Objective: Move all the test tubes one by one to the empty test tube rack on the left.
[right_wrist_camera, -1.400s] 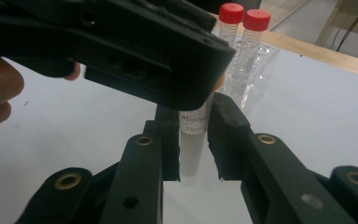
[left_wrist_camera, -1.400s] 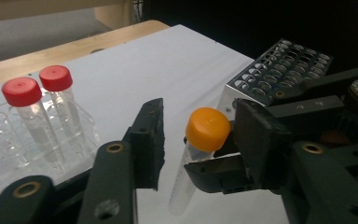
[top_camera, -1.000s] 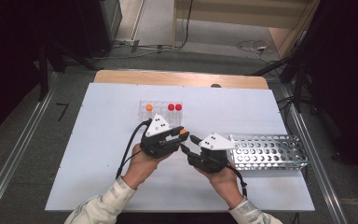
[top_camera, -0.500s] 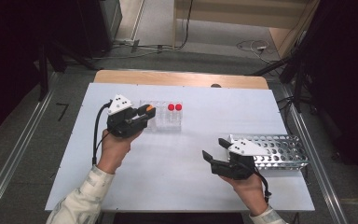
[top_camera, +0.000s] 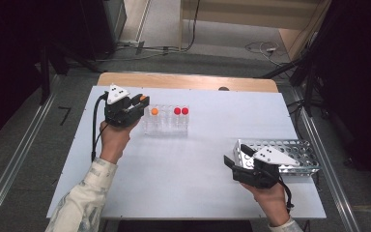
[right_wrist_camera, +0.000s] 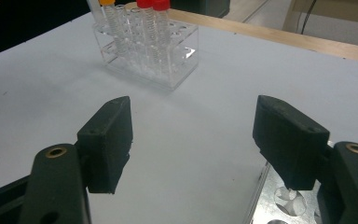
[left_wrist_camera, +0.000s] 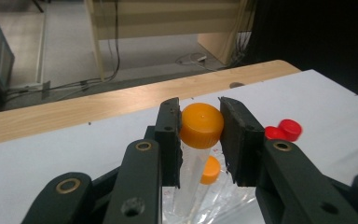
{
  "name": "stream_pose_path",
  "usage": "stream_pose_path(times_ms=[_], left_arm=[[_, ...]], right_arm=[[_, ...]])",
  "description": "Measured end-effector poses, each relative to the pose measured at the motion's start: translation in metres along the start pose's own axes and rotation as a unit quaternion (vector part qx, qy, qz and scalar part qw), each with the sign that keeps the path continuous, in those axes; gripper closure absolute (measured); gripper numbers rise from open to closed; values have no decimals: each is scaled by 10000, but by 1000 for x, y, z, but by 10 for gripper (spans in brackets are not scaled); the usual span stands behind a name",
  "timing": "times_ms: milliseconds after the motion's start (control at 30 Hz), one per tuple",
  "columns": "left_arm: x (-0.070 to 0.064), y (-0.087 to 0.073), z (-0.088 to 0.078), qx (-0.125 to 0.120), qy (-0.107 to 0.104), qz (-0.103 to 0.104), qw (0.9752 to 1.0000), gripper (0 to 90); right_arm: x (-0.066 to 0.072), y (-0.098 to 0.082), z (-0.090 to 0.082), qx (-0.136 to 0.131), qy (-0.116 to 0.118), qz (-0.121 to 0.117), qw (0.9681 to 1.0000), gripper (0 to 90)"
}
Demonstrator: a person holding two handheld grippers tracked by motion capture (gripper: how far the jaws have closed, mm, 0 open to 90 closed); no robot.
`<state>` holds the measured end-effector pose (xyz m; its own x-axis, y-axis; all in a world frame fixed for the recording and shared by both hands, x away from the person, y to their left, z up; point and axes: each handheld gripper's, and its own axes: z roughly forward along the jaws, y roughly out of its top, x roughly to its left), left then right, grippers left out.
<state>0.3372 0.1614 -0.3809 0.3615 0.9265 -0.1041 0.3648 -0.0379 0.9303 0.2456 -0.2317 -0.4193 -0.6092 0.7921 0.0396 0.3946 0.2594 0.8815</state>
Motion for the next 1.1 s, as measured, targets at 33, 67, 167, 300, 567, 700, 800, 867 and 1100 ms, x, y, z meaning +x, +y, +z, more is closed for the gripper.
stream_pose_path(times_ms=[33,67,167,300,567,700,800,867,1100], left_arm=[[1,-1,2,12,23,2,10000,700],[1,-1,4,19,44,19,10000,700],[1,-3,8,51,56,65,10000,699],[-2,-7,12,88,116,209,9997,699],[0,-23,20,229,173,177,9994,697],[0,-26,22,249,121,123,9995,634],[0,-26,20,242,115,97,9996,622],[0,-26,18,228,124,81,9996,611],[-2,-31,6,202,174,-111,9996,404]], right_arm=[[0,0,0,-6,-11,-16,10000,272],[0,0,0,-8,-20,-20,10000,273],[-1,-1,0,-18,-30,-24,10000,277],[-2,-1,0,-11,-46,-22,10000,278],[-1,-1,-1,-1,-47,-21,10000,281],[-2,-2,0,7,-54,-19,10000,282],[-2,-2,0,11,-63,-4,10000,281],[-3,-2,0,9,-78,-11,10000,281],[-9,-5,0,5,-157,50,9999,281]])
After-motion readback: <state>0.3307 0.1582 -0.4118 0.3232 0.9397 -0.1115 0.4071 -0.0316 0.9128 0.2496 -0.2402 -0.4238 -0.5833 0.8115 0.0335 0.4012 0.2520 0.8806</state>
